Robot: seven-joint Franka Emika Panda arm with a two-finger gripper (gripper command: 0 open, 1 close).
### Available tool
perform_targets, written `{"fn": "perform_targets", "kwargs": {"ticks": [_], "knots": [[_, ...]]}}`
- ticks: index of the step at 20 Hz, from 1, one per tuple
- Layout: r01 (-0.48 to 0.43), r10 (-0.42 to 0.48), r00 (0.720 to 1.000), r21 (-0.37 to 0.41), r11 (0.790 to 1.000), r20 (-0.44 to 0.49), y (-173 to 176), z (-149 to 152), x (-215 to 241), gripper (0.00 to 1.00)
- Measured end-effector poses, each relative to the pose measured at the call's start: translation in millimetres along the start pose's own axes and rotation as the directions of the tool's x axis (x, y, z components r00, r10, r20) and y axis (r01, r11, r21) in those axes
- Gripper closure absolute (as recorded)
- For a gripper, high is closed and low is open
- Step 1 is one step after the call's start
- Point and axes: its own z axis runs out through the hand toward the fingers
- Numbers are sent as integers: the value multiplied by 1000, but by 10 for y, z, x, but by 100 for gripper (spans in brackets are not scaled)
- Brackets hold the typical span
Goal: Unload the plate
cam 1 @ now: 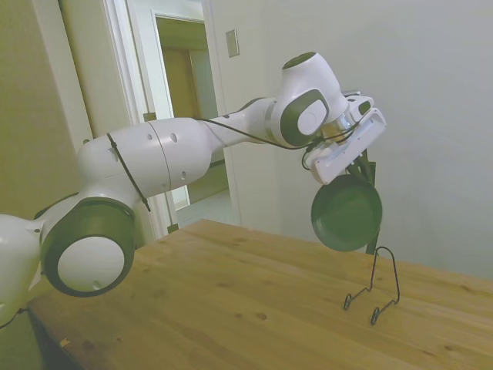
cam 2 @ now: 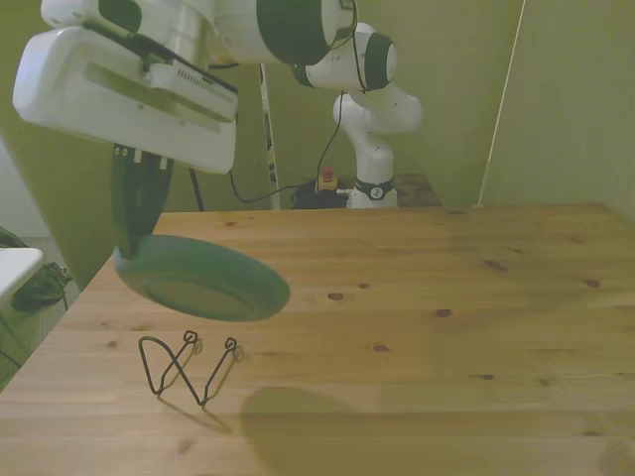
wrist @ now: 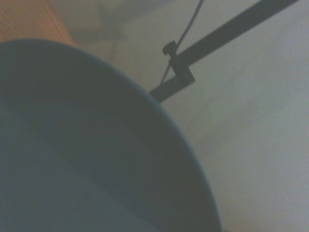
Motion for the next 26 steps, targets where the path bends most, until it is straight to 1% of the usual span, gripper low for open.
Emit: {"fn": "perform_targets", "kwargs": {"ticks": [2, 4, 6, 9, 12, 14, 16, 20, 23, 24, 26], "knots": [[-52, 51, 998, 34, 998, 28, -247, 96, 83, 100], [-113, 108, 991, 65, 992, 76, -471, 272, 115, 100], [-178, 165, 976, 83, 981, 143, -646, 490, 89, 100], [-258, 228, 944, 105, 960, 239, -800, 818, -21, 100], [-309, 253, 915, 143, 940, 316, -825, 1006, -153, 100], [-339, 261, 893, 166, 926, 368, -787, 1107, -275, 100], [-364, 271, 873, 171, 916, 406, -705, 1254, -420, 100], [-399, 286, 837, 163, 902, 466, -561, 1582, -703, 100], [-405, 282, 825, 165, 899, 489, -569, 1728, -795, 100], [-405, 279, 824, 166, 899, 493, -580, 1756, -808, 0], [-404, 279, 824, 167, 899, 494, -589, 1786, -817, 0]]}}
